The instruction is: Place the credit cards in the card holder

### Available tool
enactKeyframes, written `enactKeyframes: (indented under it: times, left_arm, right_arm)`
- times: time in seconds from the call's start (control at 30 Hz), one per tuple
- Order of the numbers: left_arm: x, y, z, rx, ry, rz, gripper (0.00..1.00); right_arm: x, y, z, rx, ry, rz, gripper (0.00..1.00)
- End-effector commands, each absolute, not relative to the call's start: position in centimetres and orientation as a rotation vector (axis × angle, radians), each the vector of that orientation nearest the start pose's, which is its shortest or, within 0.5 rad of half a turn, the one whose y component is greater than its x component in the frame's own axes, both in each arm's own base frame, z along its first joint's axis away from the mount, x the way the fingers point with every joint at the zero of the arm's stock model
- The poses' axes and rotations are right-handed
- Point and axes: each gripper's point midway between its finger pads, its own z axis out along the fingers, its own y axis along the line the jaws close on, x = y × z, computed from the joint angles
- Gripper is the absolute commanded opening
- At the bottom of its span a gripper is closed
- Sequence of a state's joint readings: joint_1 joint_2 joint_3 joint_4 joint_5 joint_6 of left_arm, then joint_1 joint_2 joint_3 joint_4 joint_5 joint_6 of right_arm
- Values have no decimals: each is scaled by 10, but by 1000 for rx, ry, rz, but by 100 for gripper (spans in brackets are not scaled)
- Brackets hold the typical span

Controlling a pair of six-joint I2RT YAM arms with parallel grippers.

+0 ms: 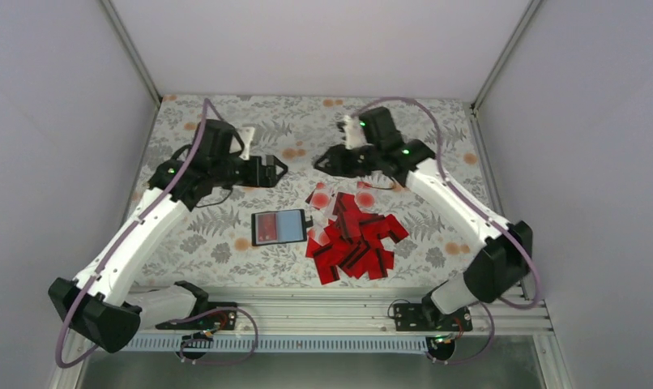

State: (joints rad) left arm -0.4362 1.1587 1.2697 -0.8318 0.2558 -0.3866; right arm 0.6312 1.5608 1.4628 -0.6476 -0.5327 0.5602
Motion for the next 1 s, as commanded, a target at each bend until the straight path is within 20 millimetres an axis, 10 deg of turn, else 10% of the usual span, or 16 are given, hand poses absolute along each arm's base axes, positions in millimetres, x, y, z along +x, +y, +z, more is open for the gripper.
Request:
enactKeyframes:
  times: [0.0,0.33,0.67,0.97]
  left_arm:
    - [274,-243,274,342,2320,-1022,92]
    - [275,-329,171,371,2562,-1189,82]
    - [270,-365,104,332,2742,-1206,73]
    - [256,-384,84,369,2821,-1174,71]
  right_arm:
    - [297,251,201,-123,2645,992,33]
    - [274,161,97,227,2841,905,20]
    - [262,155,49,244,2965,936,6]
    - [261,163,37,205,2958,1026,4]
